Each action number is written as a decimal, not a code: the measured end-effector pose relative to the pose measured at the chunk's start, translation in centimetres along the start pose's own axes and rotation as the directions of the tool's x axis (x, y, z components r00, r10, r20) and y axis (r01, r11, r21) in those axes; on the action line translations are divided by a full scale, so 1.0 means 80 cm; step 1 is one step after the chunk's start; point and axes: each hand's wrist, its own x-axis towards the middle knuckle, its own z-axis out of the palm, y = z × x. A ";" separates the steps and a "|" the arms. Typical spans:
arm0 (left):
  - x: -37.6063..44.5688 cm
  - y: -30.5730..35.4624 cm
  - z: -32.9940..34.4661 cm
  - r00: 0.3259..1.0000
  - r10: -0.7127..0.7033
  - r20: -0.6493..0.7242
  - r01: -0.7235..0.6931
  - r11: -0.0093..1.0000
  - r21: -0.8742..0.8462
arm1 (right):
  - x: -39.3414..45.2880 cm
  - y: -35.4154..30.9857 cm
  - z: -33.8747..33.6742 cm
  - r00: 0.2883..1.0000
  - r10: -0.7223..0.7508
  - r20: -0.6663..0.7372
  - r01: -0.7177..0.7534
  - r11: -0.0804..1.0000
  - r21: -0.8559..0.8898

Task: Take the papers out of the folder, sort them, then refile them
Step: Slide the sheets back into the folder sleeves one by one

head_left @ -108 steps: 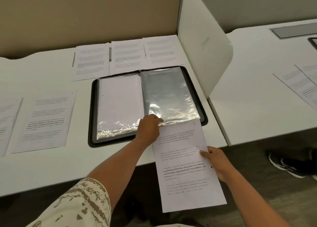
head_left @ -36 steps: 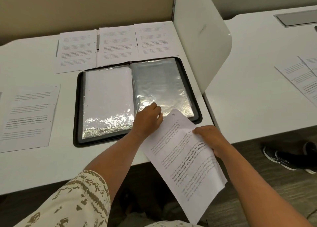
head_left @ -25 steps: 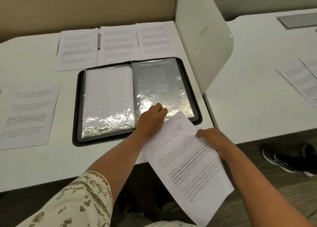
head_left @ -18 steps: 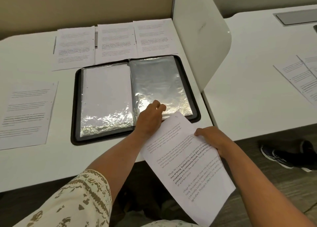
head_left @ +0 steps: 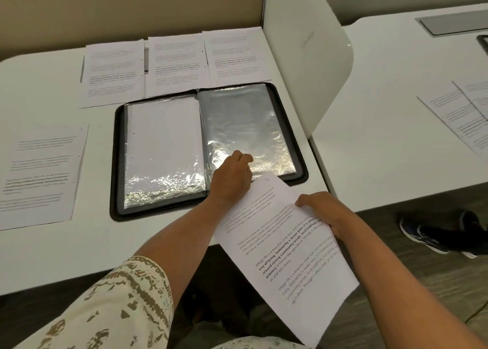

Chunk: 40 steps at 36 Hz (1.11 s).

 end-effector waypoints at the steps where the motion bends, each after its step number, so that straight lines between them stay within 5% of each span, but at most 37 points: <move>1: -0.001 0.000 0.001 1.000 0.003 0.007 -0.003 1.000 -0.001 | 0.001 0.001 0.000 1.000 0.001 -0.011 -0.001 1.000 0.017; 11: -0.004 -0.001 0.005 0.995 0.074 0.067 -0.078 0.995 0.054 | 0.014 0.000 -0.001 0.987 -0.061 -0.151 0.095 0.968 0.231; 17: -0.002 -0.002 0.009 0.981 0.126 0.149 -0.146 0.980 0.138 | 0.032 0.013 0.006 0.931 -0.288 -0.223 0.261 0.955 -0.144; 22: -0.005 -0.005 0.016 0.974 0.084 0.209 -0.118 0.981 0.156 | 0.041 0.027 0.024 0.640 -0.674 -0.369 0.487 0.728 -0.483; 24: -0.004 -0.006 0.017 0.973 0.071 0.222 -0.108 0.981 0.162 | 0.048 0.030 0.033 0.492 -0.808 -0.325 0.527 0.573 -0.627; 26: -0.003 -0.008 0.018 0.972 0.055 0.230 -0.098 0.979 0.179 | 0.054 0.028 0.045 0.433 -0.882 -0.186 0.557 0.424 -0.714; 31: -0.001 -0.011 0.021 0.974 0.025 0.226 -0.064 0.984 0.166 | 0.076 0.026 0.083 0.449 -0.878 0.164 0.599 0.160 -0.785; 40: 0.002 -0.011 0.022 0.975 -0.015 0.220 -0.012 0.993 0.121 | 0.103 0.035 0.098 0.610 -0.749 0.261 0.502 0.110 -0.858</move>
